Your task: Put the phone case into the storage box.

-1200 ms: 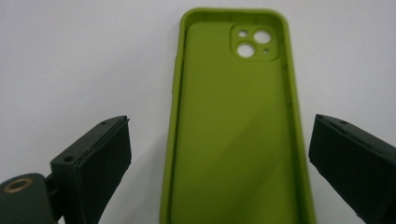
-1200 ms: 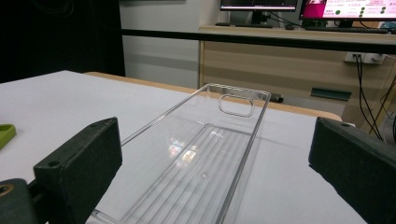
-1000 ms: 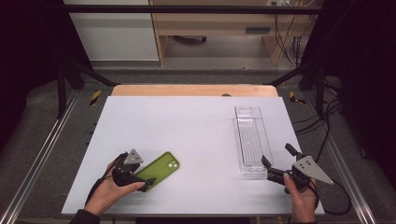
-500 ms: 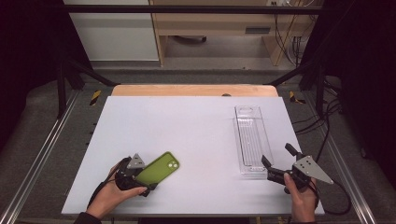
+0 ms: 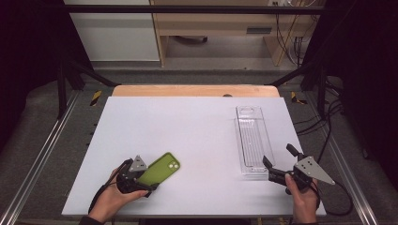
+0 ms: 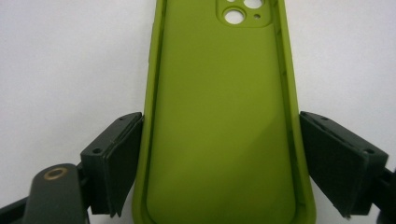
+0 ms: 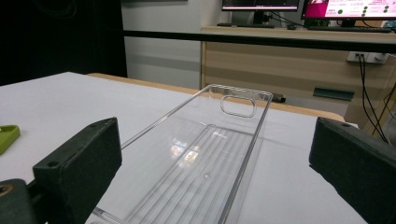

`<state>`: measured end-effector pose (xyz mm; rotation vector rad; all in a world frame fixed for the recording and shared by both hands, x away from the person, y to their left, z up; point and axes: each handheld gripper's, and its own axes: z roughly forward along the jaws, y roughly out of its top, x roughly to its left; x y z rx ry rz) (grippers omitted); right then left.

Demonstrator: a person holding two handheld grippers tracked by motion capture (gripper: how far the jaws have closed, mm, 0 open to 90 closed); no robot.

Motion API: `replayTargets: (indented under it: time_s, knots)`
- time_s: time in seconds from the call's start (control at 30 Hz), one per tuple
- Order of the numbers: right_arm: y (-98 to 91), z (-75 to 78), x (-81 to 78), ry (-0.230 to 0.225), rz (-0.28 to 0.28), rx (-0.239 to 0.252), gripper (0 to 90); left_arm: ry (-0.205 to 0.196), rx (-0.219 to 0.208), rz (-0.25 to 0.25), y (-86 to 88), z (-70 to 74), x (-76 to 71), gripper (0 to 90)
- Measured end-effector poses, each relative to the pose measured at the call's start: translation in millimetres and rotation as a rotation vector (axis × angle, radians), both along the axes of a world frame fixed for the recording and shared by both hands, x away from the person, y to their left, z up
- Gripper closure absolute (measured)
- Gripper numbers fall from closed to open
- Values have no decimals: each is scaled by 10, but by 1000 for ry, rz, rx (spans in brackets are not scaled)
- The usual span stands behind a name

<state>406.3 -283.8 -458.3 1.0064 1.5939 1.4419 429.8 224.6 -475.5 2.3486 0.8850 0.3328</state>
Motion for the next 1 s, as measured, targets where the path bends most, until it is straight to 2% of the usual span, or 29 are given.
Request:
replayTargets:
  time_s: [0.1,0.23,0.37,0.4,0.43,0.53,0.67,0.77,0.83,0.9,1.0]
  knots:
    - [5,-1,-1,1,1,-4,28,-37,2,2,-14,6,-47,163]
    - [-4,-2,2,-2,-3,-2,28,-102,-37,21,-33,73,-64,164]
    - [8,2,-10,-3,0,-8,28,-212,-114,59,-129,145,-29,164]
    - [9,2,-10,-6,0,-12,28,-227,-143,71,-154,144,-15,163]
    - [9,2,-10,-6,0,-12,28,-227,-143,71,-154,144,-15,163]
    - [19,10,-20,-3,-5,-10,25,-300,-197,107,-245,114,-2,163]
    - [51,50,-25,-8,-6,-25,24,-350,-252,121,-325,85,-14,163]
    - [95,71,-29,-9,-5,-30,24,-381,-234,112,-359,109,-39,163]
    - [103,75,-35,-7,-4,-26,23,-387,-247,124,-353,102,-65,163]
    - [114,84,-45,-12,-2,-26,22,-396,-225,125,-354,80,-80,163]
    - [116,90,-42,-8,-3,-26,22,-399,-225,132,-354,65,-83,163]
